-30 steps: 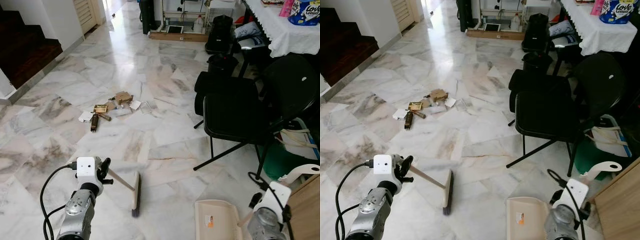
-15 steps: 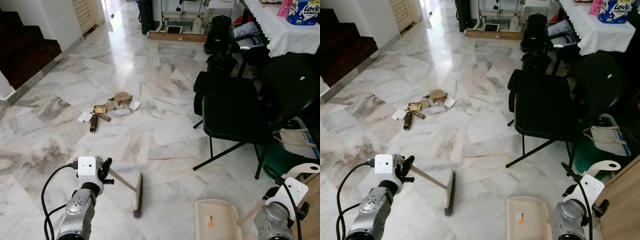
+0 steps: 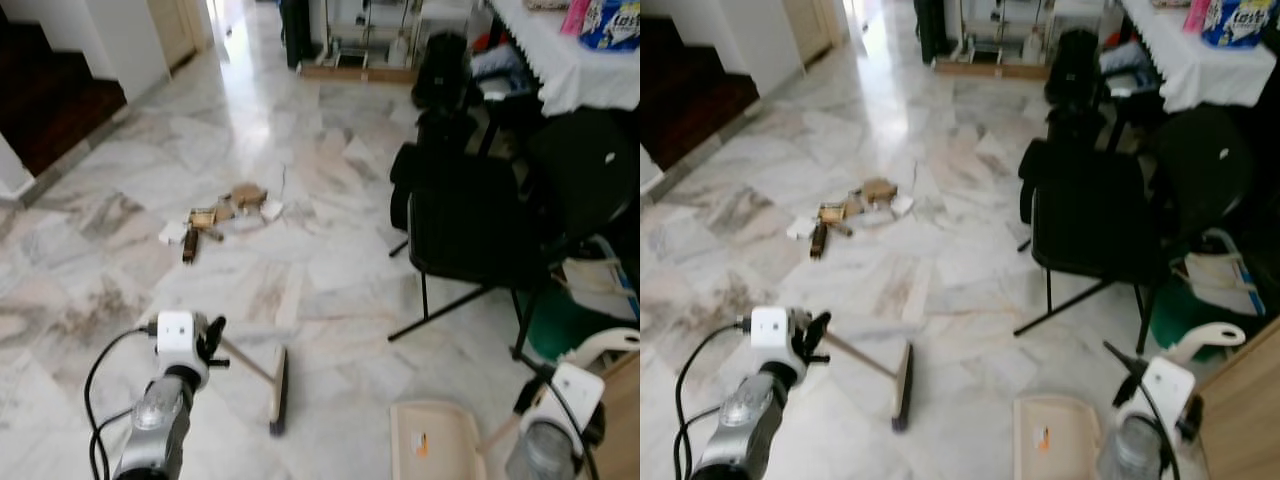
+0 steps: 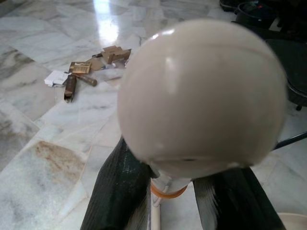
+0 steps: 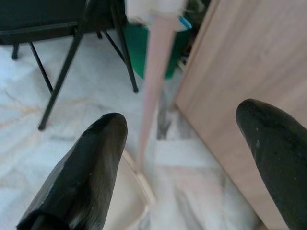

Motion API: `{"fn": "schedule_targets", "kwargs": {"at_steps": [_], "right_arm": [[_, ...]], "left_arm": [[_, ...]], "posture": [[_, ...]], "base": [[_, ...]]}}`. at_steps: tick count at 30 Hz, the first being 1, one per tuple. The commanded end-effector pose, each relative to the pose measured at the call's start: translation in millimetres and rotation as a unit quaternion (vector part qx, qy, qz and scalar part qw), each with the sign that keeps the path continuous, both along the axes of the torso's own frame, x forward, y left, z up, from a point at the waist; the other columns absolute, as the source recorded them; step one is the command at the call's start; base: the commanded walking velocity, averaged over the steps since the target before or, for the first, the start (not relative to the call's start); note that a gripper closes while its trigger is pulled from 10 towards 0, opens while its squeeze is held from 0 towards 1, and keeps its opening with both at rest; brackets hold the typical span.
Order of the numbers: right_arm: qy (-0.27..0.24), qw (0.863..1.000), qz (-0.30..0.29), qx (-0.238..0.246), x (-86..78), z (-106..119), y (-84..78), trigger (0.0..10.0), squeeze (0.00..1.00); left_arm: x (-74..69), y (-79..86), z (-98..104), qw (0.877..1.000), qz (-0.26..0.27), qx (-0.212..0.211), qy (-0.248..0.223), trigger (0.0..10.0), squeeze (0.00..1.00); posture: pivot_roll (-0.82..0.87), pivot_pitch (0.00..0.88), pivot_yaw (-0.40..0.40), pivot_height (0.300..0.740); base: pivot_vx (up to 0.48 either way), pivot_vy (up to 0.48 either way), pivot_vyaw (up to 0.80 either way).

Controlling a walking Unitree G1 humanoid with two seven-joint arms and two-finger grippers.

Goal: Sweep floor

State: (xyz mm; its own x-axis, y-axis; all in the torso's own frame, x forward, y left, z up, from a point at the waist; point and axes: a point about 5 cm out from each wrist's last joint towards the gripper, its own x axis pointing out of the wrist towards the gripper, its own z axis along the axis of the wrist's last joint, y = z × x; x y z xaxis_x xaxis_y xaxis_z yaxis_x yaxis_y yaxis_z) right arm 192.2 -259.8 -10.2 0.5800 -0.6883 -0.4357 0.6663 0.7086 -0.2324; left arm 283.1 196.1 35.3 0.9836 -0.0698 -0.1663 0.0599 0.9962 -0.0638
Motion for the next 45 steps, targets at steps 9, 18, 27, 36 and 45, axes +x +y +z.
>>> {"fn": "schedule_targets", "kwargs": {"at_steps": [9,18,27,36,45], "right_arm": [[-0.036,0.997,-0.019,-0.070,-15.9,30.5,-22.9,10.0,0.00],[-0.031,0.998,-0.018,-0.048,-23.1,37.2,-25.0,10.0,0.00],[-0.094,0.995,0.002,-0.038,-11.4,56.6,-26.6,10.0,0.00],[-0.126,0.992,-0.012,0.015,-1.7,59.0,-31.4,10.0,0.00],[-0.107,0.994,-0.017,0.014,-0.3,55.5,-37.7,10.0,0.00]], "left_arm": [[2.6,1.3,2.2,1.000,-0.007,0.002,-0.001,10.0,0.00],[3.5,-2.7,1.2,1.000,-0.014,0.000,0.001,10.0,0.00],[5.6,-1.1,3.6,1.000,-0.016,0.001,-0.002,10.0,0.00],[6.9,-4.7,3.4,1.000,-0.023,-0.001,-0.001,10.0,0.00],[6.0,-4.7,2.3,1.000,-0.024,-0.001,0.002,10.0,0.00]], "posture": [[-0.01,0.041,0.070,0.740],[-0.02,0.036,0.072,0.740],[-0.02,0.026,0.074,0.740],[-0.03,0.023,0.077,0.740],[-0.02,0.033,0.075,0.740]], "base": [[0.000,0.000,0.00],[0.000,0.000,0.00],[0.000,0.000,0.00],[0.000,0.000,0.00],[0.000,0.000,0.00]]}}
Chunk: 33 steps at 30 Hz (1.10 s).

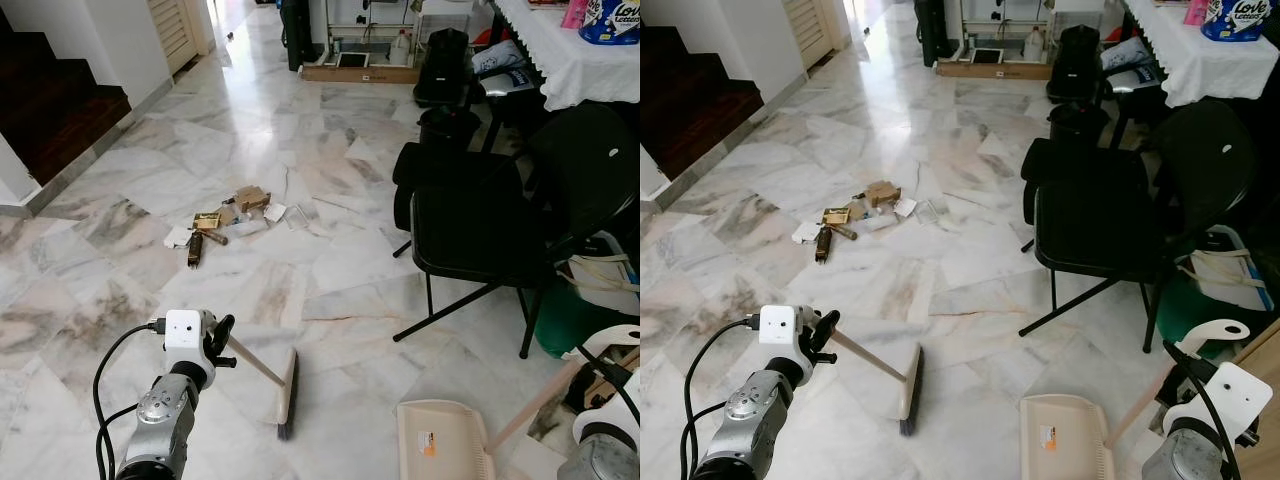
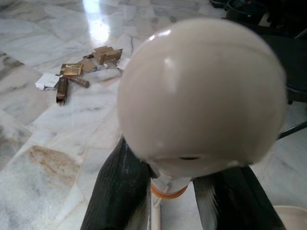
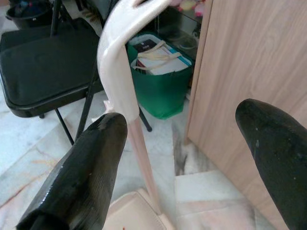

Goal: Sweep floor

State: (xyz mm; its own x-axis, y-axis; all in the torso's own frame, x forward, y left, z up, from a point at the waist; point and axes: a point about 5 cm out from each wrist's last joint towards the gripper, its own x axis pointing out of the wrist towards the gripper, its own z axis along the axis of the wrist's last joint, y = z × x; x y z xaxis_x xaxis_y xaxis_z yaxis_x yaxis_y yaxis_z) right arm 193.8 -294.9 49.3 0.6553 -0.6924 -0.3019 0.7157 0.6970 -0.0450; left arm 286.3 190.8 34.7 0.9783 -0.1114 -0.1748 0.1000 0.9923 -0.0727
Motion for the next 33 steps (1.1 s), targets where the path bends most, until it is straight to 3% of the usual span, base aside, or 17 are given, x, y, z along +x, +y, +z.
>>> {"fn": "schedule_targets", "kwargs": {"at_steps": [1,3,6,20,29,33], "right_arm": [[0.017,1.000,-0.004,0.000,-1.6,-4.5,-3.2,10.0,0.00],[0.019,0.999,0.035,-0.035,3.7,-3.4,-2.3,10.0,0.00],[0.021,0.998,0.047,-0.046,4.8,-3.6,-2.3,10.0,0.00],[0.055,0.994,0.050,-0.079,-0.1,-16.3,-24.8,10.0,0.00],[-0.010,0.994,0.085,-0.067,8.7,-7.9,-30.8,10.0,0.00],[-0.014,0.994,0.088,-0.067,11.4,-7.3,-32.8,10.0,0.00]], "left_arm": [[2.7,0.7,2.9,1.000,-0.003,0.003,-0.003,10.0,0.00],[2.4,1.3,2.7,1.000,-0.002,0.003,-0.003,10.0,0.00],[2.3,1.2,2.7,1.000,-0.002,0.003,-0.003,10.0,0.00],[1.9,1.4,2.2,1.000,-0.003,0.003,-0.003,10.0,0.00],[2.4,2.9,3.7,1.000,-0.005,0.005,-0.006,10.0,0.00],[3.0,2.5,4.5,1.000,-0.007,0.006,-0.007,10.0,0.00]], "posture": [[-0.02,0.033,0.075,0.740],[-0.03,0.036,0.076,0.740],[-0.03,0.037,0.075,0.740],[-0.03,0.040,0.080,0.740],[-0.02,0.043,0.087,0.740],[-0.02,0.042,0.089,0.740]], "base": [[0.000,0.000,0.00],[0.000,0.000,0.00],[0.000,0.000,0.00],[0.000,0.000,0.00],[0.000,0.000,0.00],[0.000,0.000,0.00]]}}
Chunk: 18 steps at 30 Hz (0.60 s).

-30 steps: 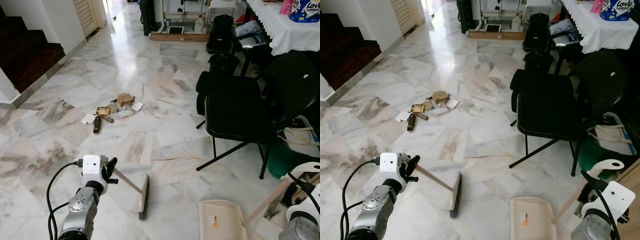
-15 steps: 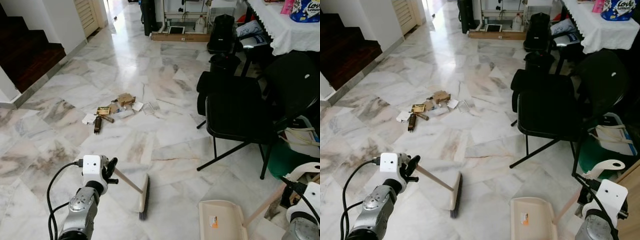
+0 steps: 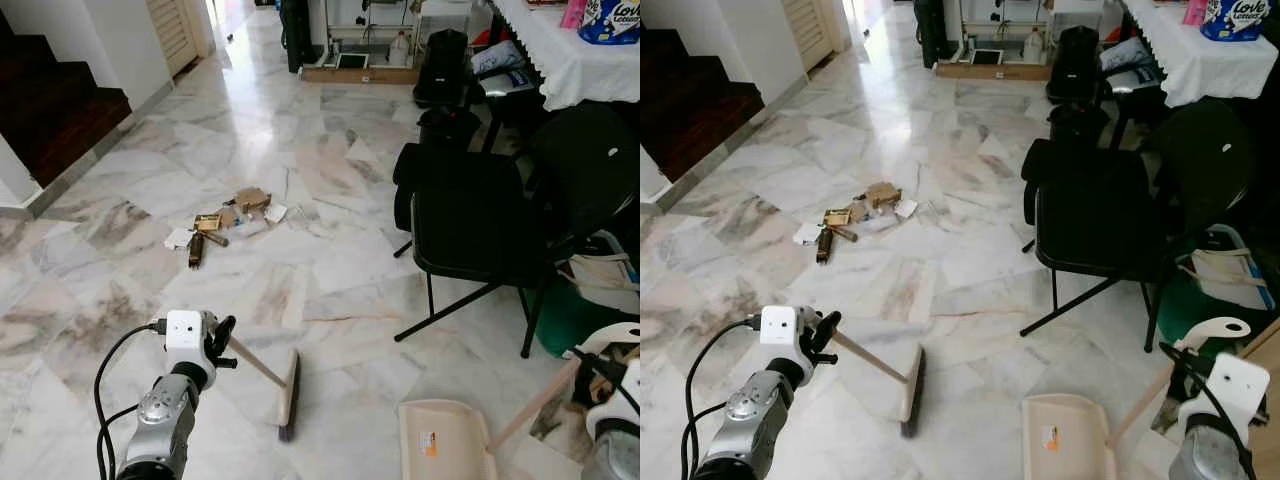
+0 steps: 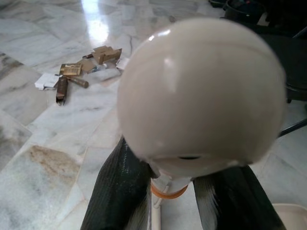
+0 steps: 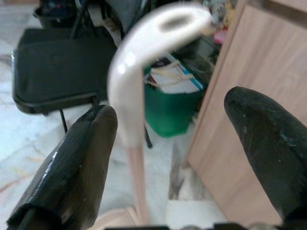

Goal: Sweep floor

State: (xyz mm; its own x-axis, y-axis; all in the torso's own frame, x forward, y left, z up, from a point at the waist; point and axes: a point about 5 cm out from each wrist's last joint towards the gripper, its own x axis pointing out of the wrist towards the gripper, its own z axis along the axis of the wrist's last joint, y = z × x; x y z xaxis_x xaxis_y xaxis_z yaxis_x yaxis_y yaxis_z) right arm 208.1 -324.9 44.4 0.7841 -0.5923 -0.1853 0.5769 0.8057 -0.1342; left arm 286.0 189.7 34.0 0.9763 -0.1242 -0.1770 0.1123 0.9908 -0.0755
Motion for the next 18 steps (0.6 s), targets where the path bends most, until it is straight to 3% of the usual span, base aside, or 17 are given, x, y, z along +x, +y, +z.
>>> {"fn": "schedule_targets", "kwargs": {"at_steps": [1,18], "right_arm": [[0.002,1.000,-0.006,0.007,-2.4,-2.5,-3.4,10.0,0.00],[-0.002,1.000,0.002,0.001,11.1,-2.6,-15.2,10.0,0.00]], "left_arm": [[3.5,3.5,5.3,1.000,-0.001,0.007,-0.009,10.0,0.00],[4.5,4.2,6.0,1.000,-0.003,0.010,-0.010,10.0,0.00]], "posture": [[-0.02,0.042,0.089,0.740],[-0.01,0.041,0.096,0.740]], "base": [[0.000,0.000,0.00],[0.000,0.000,0.00]]}}
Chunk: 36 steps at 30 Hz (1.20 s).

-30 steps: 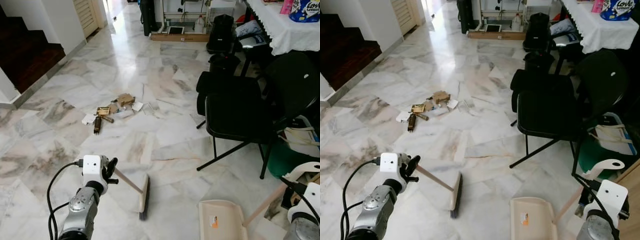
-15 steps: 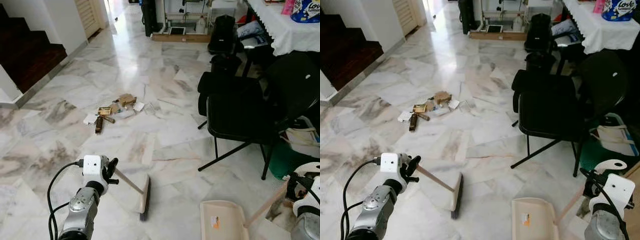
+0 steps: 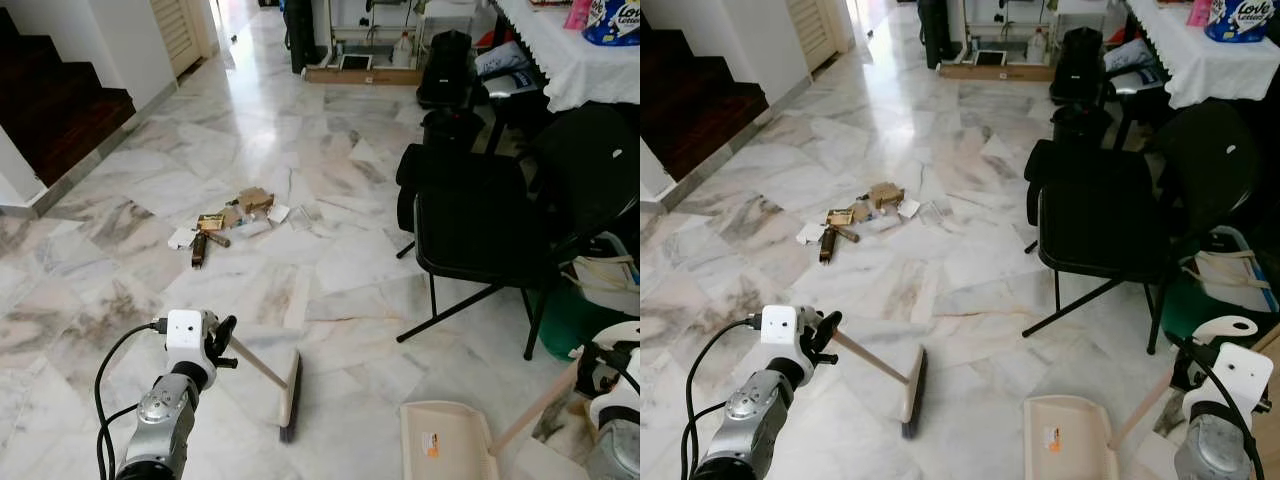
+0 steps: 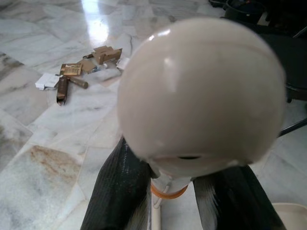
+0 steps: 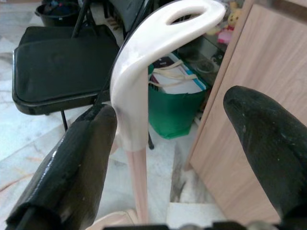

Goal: Sweep floor

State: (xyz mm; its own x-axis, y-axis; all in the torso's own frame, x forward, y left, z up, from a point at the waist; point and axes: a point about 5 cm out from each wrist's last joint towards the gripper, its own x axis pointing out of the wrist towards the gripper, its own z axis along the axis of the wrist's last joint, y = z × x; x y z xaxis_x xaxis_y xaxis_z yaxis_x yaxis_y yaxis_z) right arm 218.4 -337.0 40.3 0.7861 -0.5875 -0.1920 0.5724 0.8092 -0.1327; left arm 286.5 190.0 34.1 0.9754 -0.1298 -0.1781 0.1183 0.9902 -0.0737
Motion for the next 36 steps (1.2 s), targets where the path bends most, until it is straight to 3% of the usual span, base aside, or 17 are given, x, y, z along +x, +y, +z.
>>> {"fn": "schedule_targets", "kwargs": {"at_steps": [1,21,36], "right_arm": [[-0.004,1.000,0.000,-0.001,0.9,1.5,-3.1,10.0,0.00],[-0.011,0.999,0.031,0.009,18.4,-0.6,-4.8,10.0,0.00],[-0.013,0.999,0.035,0.015,20.2,-1.2,-7.7,10.0,0.00]], "left_arm": [[4.0,3.9,5.8,1.000,0.000,0.009,-0.010,10.0,0.00],[6.0,4.4,8.9,1.000,-0.002,0.008,-0.016,10.0,0.00],[4.9,4.6,8.6,1.000,-0.003,0.008,-0.016,10.0,0.00]], "posture": [[-0.01,0.041,0.096,0.740],[0.00,0.034,0.096,0.740],[0.00,0.041,0.099,0.740]], "base": [[0.000,0.000,0.00],[0.000,0.000,0.00],[0.000,0.000,0.00]]}}
